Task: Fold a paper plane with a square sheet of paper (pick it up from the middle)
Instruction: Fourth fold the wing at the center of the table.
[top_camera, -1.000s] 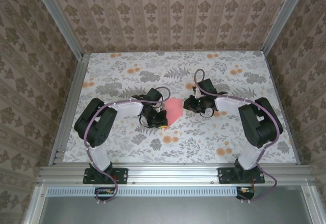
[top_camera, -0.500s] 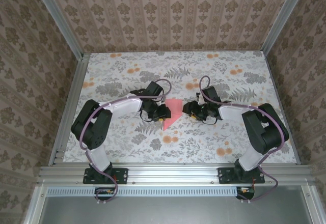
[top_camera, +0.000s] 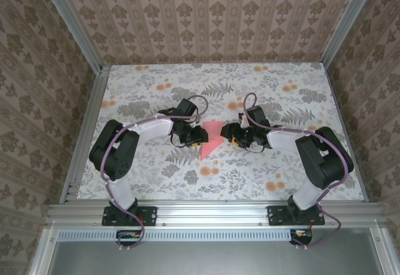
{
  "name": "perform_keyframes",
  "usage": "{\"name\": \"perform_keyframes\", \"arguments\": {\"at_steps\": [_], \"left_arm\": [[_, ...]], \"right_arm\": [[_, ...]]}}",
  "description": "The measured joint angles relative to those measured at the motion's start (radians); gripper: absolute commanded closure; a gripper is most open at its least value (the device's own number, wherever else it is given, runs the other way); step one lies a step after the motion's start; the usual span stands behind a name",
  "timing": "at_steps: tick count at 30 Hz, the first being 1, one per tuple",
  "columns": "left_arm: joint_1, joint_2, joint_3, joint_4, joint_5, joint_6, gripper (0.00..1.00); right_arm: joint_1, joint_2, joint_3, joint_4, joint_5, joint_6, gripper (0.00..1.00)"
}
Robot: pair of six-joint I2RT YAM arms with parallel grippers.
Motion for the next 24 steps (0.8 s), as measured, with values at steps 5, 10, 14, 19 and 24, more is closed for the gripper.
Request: {"name": "perform_keyframes", "arguments": {"at_steps": [5,10,14,19,24], "left_arm": [[0.002,0.018,0.0,0.032,0.016,0.034,0.79],[0.019,0.028,-0.004,0.055,0.029,0.053,0.89],[0.041,0.027,-0.034,0.104,0.054,0.056,0.91],[0.069,0.025,-0.072,0.136,0.081,0.056,0.91],[0.081,0.013,-0.097,0.161,0.101,0.055,0.91]], "right_arm": [[0.0,0.0,0.0,0.002,0.0,-0.001,0.38],[0.0,0.0,0.0,0.002,-0.002,-0.014,0.38],[0.0,0.023,0.02,-0.008,-0.029,-0.047,0.39],[0.011,0.062,0.052,-0.018,-0.075,-0.068,0.39],[0.023,0.084,0.066,-0.018,-0.105,-0.063,0.4]]}}
